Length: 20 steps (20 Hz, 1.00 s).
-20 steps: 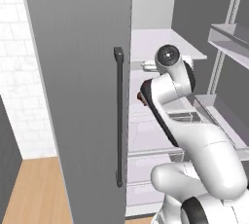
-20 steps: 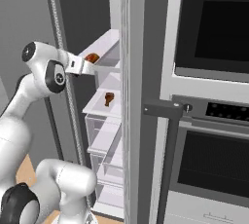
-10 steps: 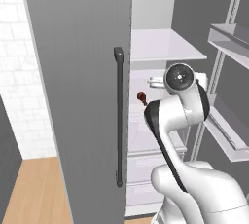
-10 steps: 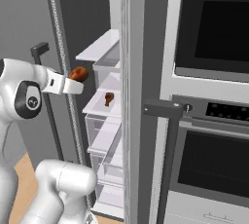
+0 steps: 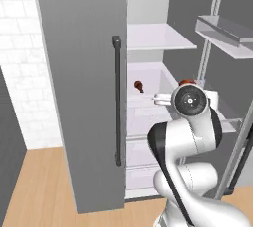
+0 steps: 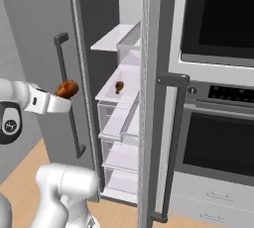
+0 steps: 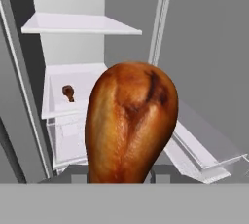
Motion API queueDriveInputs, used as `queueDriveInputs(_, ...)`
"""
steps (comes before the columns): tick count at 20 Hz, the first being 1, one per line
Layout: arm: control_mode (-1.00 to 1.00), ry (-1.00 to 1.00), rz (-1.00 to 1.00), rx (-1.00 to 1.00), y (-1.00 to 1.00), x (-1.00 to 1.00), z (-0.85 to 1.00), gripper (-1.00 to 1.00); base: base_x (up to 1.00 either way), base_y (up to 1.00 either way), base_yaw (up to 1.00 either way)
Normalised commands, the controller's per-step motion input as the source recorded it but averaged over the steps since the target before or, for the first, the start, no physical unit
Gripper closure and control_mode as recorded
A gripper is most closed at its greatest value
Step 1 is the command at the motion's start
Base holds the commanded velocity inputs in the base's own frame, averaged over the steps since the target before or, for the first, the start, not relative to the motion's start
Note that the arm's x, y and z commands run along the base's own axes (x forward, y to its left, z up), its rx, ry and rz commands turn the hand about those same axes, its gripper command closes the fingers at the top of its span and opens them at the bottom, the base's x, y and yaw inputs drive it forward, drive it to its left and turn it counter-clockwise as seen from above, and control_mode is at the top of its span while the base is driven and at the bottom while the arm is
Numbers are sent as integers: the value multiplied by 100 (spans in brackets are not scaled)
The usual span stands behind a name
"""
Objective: Place one bell pepper and one chicken drumstick in each tupperware on the nearby counter, to pack two identical lunches.
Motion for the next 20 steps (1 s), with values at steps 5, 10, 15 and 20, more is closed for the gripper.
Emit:
queueDriveInputs(5,100,0,0,0,0,0,0,100,-100,-2,-10)
queueDriveInputs(10,100,0,0,0,0,0,0,100,-100,-28,-26)
queueDriveInputs(15,100,0,0,0,0,0,0,100,-74,-55,-31)
queueDriveInputs(20,100,0,0,0,0,0,0,100,-17,-78,-35)
